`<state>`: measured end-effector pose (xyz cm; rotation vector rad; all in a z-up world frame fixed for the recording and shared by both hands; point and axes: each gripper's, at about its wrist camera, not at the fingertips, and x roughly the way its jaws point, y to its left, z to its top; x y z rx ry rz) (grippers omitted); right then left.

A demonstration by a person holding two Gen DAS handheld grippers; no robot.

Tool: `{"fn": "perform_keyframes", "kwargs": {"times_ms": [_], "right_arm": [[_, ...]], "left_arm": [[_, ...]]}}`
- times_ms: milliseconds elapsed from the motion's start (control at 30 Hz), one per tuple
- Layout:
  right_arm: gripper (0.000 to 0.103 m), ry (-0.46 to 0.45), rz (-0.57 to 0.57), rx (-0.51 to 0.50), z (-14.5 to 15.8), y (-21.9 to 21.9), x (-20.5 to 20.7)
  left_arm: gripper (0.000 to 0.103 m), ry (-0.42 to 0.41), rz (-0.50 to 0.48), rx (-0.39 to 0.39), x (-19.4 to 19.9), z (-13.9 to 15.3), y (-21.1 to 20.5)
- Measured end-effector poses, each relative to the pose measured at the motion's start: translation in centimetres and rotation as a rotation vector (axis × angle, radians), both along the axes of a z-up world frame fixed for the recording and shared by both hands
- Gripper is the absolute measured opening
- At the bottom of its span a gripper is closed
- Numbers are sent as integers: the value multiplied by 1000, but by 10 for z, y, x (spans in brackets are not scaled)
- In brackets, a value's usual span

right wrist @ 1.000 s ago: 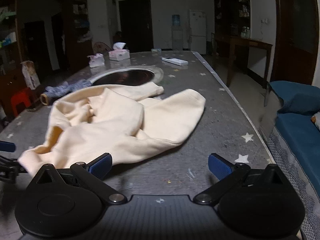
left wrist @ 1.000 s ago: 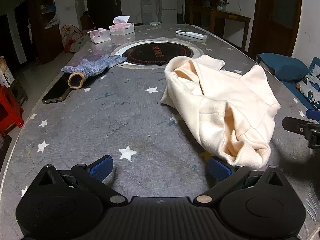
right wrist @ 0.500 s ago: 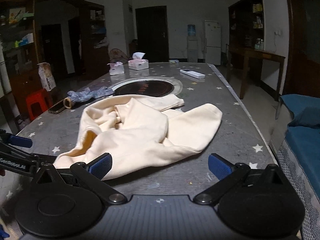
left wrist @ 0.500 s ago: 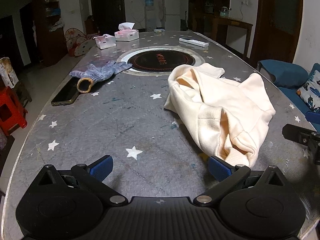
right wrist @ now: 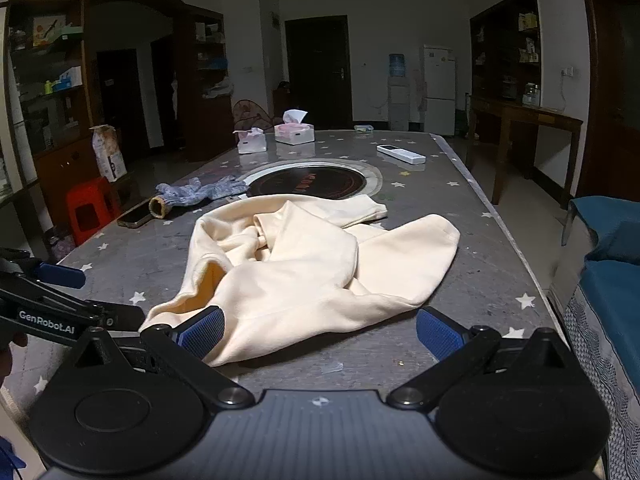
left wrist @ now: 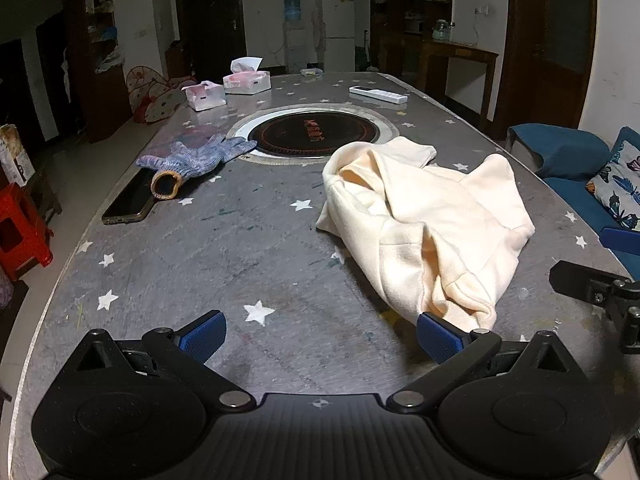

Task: Fold clothes
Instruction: 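Move both grippers toward the crumpled cream sweatshirt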

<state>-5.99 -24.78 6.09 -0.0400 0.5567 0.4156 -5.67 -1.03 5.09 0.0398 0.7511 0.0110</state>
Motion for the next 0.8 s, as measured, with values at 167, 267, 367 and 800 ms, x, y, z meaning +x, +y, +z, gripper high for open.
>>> {"fn": "perform_keyframes", "kwargs": {"times_ms": [167,267,367,800], "right_arm": [[103,2,19,5,2,2,-3],[103,4,23,2,3,3,-3],[103,7,28,2,3,3,-2],[103,31,44,-12,-2,8,8]], "left_arm": [[103,2,-9,2,3,2,-3],[103,8,-9,7,5,2,-5],[103,9,-9,9,7,2,-5],[103,29,-10,3,21,-2,-1]]}}
